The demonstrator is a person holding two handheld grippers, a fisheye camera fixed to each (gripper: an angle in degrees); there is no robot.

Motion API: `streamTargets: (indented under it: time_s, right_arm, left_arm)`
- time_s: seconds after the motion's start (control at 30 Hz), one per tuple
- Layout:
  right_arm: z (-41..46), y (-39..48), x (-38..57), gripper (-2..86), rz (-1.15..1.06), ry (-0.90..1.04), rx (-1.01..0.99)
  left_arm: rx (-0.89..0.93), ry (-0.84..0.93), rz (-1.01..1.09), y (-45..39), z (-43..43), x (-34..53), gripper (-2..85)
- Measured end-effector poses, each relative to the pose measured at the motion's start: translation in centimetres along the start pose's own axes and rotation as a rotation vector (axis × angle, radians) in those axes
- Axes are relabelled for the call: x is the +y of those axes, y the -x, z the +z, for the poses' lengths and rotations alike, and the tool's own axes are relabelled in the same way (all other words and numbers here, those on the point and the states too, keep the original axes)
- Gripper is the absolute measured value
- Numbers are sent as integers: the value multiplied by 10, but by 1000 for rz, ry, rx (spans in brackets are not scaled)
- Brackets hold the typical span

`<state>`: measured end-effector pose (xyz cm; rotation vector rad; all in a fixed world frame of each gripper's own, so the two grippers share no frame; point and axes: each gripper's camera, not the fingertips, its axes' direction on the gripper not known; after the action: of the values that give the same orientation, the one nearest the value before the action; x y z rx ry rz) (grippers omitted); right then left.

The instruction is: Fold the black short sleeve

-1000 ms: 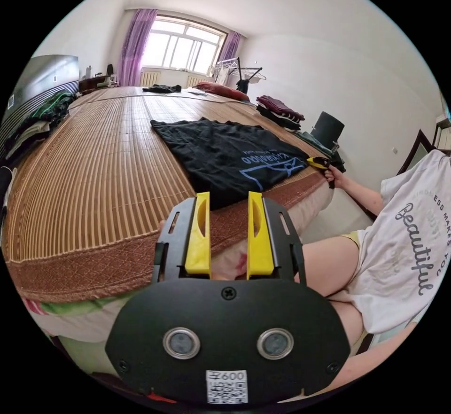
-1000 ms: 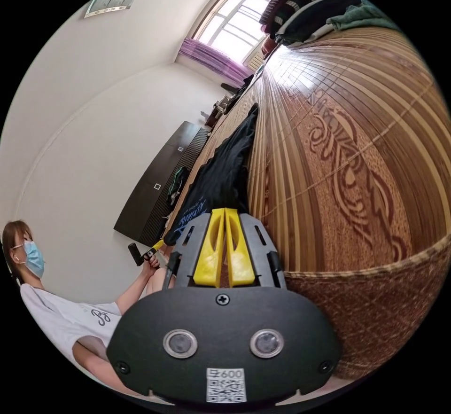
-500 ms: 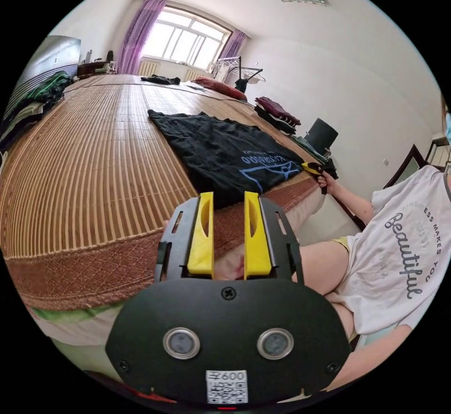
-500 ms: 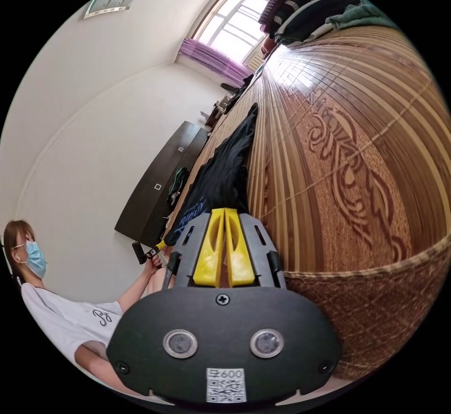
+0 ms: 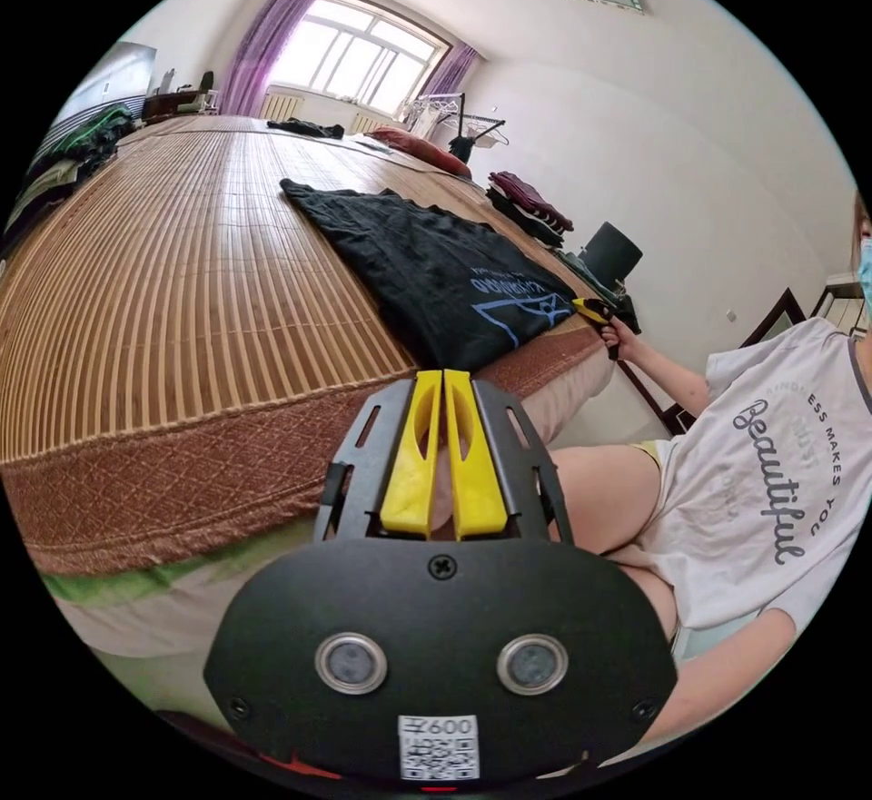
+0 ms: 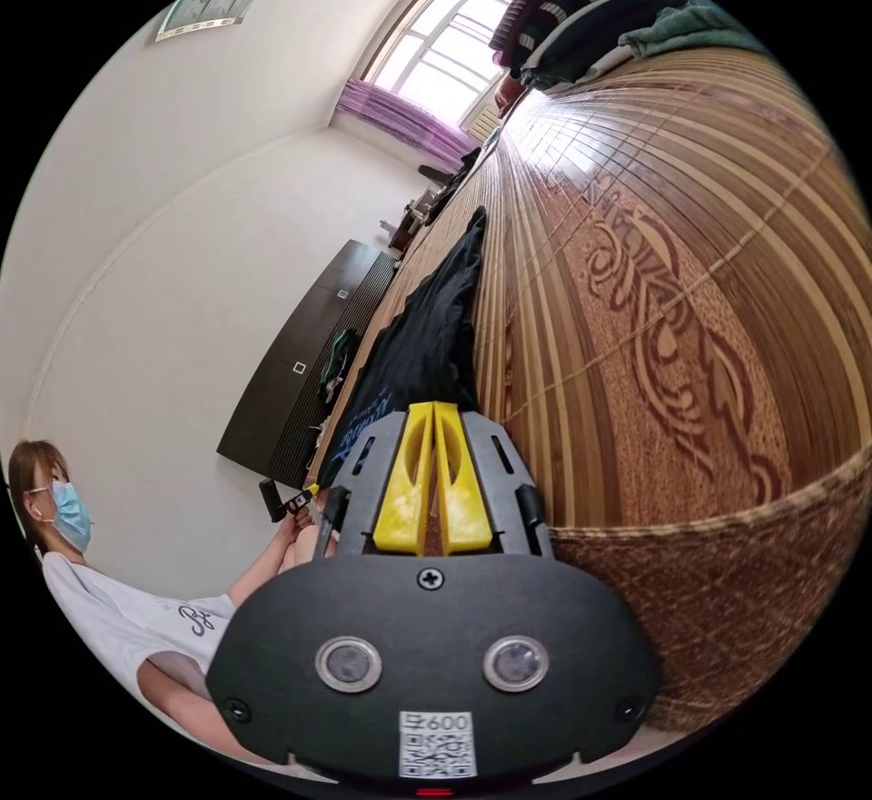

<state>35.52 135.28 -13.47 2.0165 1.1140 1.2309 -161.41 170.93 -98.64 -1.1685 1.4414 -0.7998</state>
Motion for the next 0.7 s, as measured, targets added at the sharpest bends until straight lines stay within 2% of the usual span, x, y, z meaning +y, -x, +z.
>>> streamTargets:
  time_s: [0.33, 0.43, 0.5, 0.6, 0.7]
  right_arm:
    - [12, 28, 22, -8, -8, -8, 16]
    - [15, 34, 28, -8, -9, -9, 12]
    - [17, 37, 32, -8, -9, -10, 12]
    - [19, 42, 37, -8, -13, -13, 12]
    - [21, 46, 41, -8, -9, -12, 8]
  left_arm:
    - [-20, 50, -109, 39, 0, 14, 1]
    - [-195, 36, -36, 22, -6, 20, 3]
    - [-355, -41, 67, -7, -4, 24, 6]
    - [-456, -146, 190, -37, 12, 32, 9]
    - [-493, -173, 289, -40, 38, 32, 10]
